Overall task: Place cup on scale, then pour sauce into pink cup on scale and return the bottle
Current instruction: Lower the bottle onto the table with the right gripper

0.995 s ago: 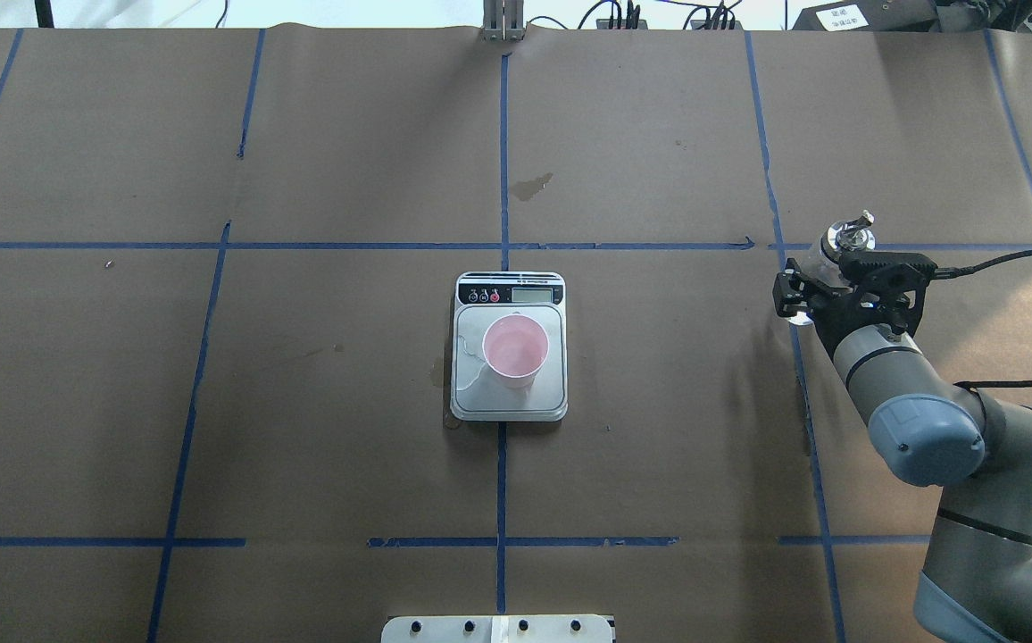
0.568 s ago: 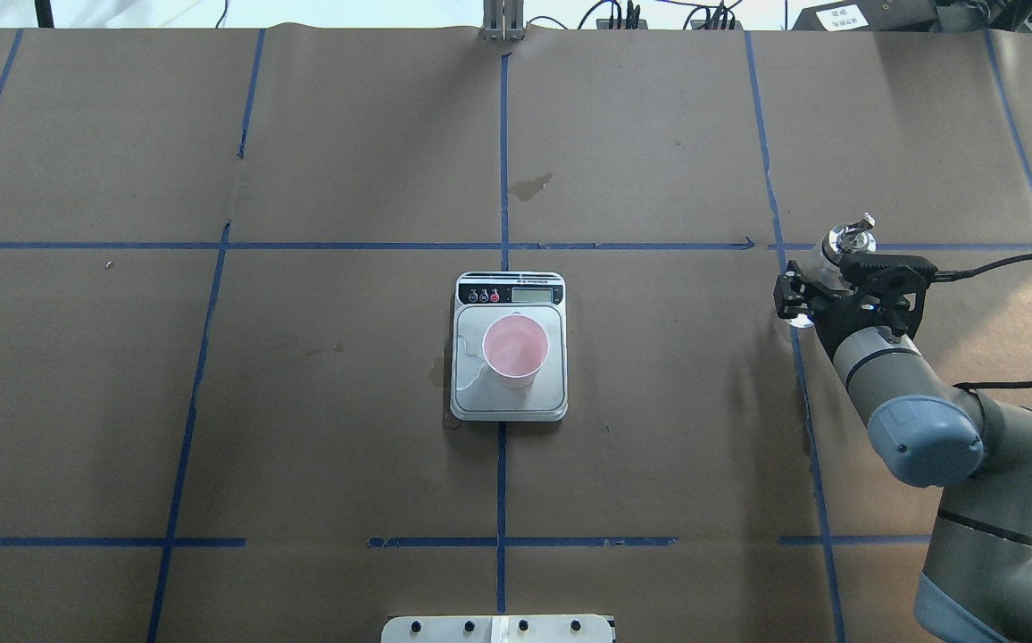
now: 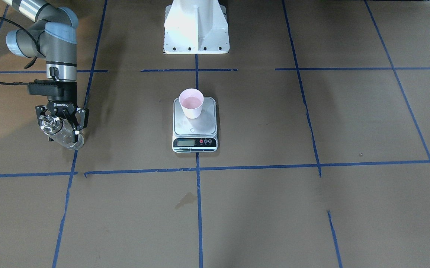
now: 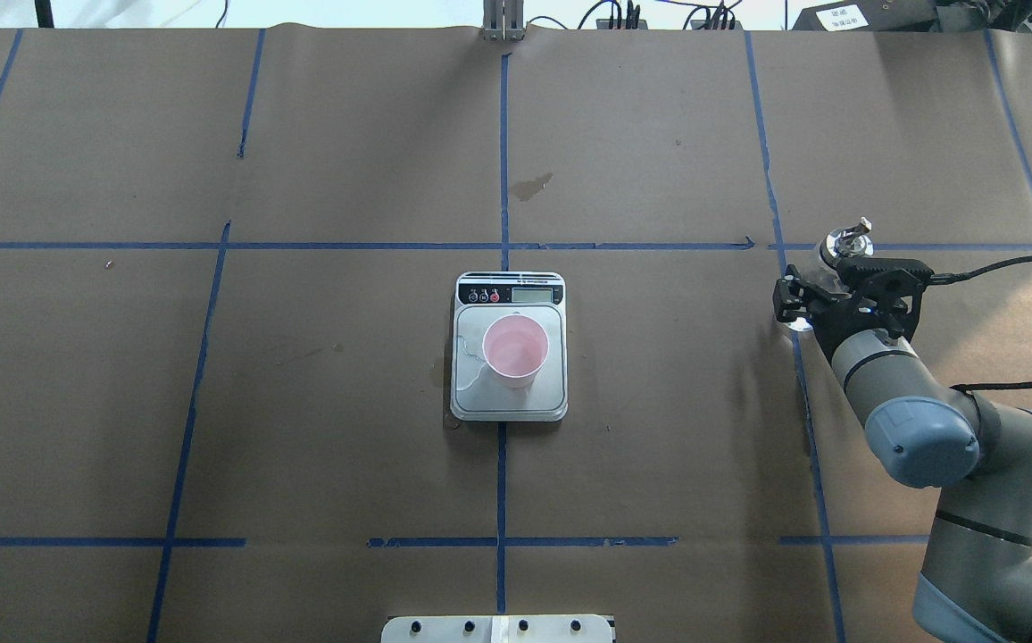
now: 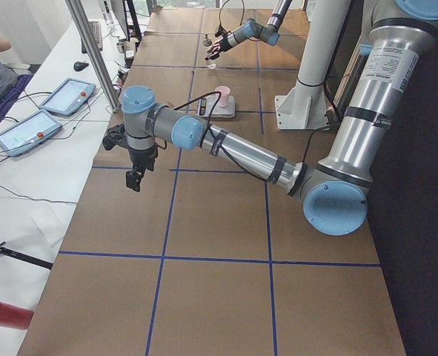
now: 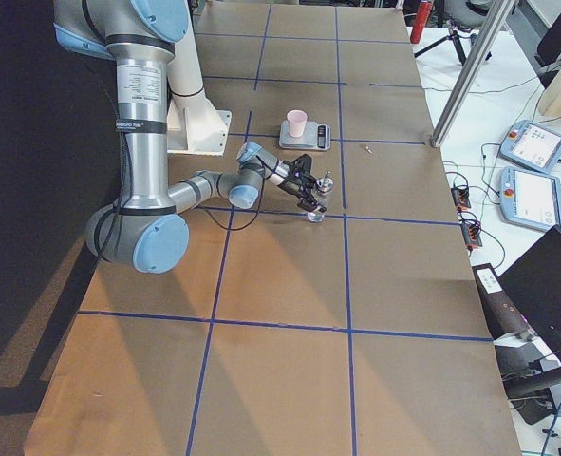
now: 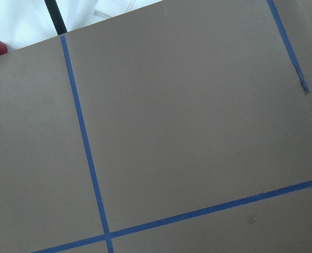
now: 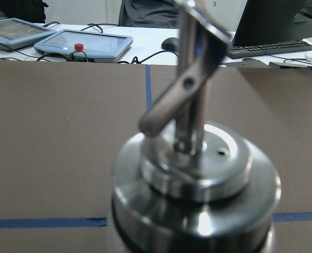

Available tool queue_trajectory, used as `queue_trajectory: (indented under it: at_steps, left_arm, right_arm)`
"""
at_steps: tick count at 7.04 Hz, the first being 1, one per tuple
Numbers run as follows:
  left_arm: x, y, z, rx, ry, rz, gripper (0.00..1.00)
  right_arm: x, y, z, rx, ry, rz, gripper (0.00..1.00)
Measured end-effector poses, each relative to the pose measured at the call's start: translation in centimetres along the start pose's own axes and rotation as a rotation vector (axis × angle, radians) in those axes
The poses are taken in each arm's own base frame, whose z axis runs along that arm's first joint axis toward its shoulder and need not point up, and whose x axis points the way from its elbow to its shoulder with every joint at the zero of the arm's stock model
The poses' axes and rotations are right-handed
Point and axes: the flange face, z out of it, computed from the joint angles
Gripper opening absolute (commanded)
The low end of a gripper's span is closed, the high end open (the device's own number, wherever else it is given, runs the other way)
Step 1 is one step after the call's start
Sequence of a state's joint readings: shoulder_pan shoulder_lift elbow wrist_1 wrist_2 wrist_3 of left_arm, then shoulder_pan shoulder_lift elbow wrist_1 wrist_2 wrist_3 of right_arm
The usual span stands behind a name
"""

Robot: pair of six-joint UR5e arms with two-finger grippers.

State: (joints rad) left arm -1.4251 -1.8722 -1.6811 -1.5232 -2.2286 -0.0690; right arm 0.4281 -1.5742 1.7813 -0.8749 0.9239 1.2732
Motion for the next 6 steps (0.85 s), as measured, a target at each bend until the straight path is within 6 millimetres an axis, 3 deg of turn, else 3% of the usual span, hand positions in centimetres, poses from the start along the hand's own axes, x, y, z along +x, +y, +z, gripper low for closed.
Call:
queue_trajectory:
  at_steps: [3, 6]
  left_arm:
    - [-0.1, 0.0, 0.1, -0.002, 0.0, -0.001, 1.0]
    - [-0.1, 0.0, -0.1, 0.001, -0.002, -0.001, 1.0]
  right_arm:
    - [0.0, 0.3, -0.2, -0.052, -0.016, 0.002, 1.0]
    - [2.5, 2.4, -1.2, -0.318, -0.039, -0.017, 1.0]
